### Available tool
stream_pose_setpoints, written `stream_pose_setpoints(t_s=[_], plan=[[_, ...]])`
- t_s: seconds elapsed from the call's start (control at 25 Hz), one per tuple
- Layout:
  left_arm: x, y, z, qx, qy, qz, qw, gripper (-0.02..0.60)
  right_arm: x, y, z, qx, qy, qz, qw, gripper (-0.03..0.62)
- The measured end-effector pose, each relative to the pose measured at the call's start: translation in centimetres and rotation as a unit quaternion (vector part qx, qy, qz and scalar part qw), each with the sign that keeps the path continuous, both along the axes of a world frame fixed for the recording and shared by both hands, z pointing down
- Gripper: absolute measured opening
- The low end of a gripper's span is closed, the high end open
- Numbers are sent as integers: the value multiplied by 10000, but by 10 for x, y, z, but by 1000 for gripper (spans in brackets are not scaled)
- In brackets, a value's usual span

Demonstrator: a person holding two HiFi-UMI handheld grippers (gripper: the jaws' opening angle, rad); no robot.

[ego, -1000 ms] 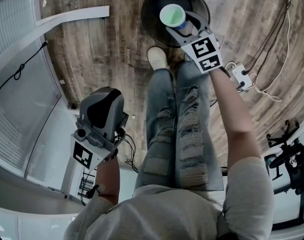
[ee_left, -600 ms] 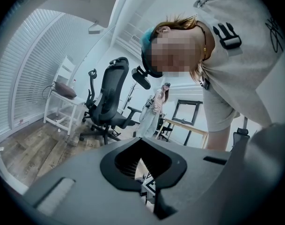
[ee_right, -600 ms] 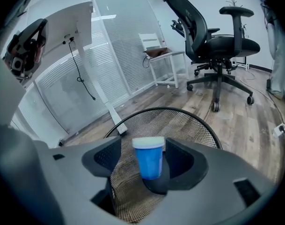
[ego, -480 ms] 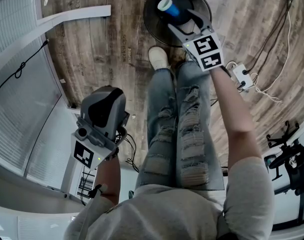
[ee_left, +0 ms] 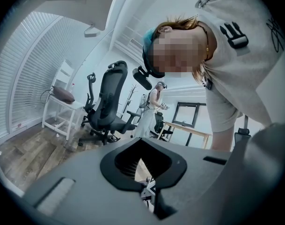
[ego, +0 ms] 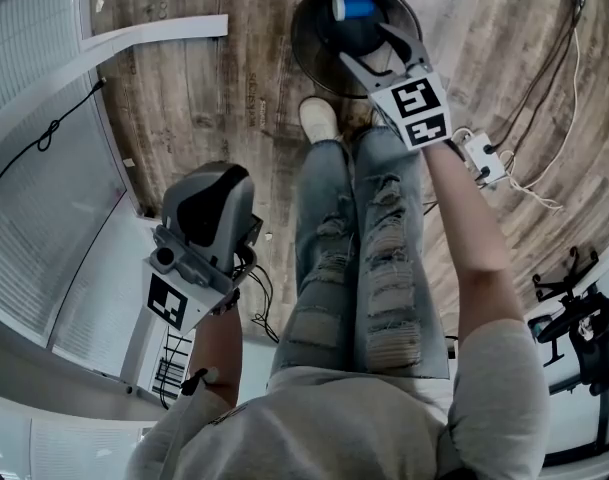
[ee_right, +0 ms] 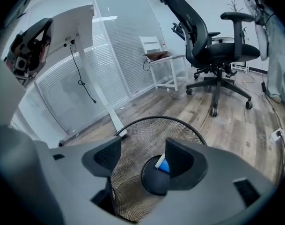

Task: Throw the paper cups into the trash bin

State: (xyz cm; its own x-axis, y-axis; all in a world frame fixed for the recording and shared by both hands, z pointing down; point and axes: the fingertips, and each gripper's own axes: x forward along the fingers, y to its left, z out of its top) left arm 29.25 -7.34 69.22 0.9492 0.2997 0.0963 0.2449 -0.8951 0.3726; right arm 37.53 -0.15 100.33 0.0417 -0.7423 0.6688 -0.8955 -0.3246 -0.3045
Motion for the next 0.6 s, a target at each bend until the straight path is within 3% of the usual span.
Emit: stream_pose_setpoints(t_s=[0.6], plan=[[18, -2, -43, 42, 342, -46, 9994, 3, 8, -7, -74, 191, 245, -56, 9995, 282]])
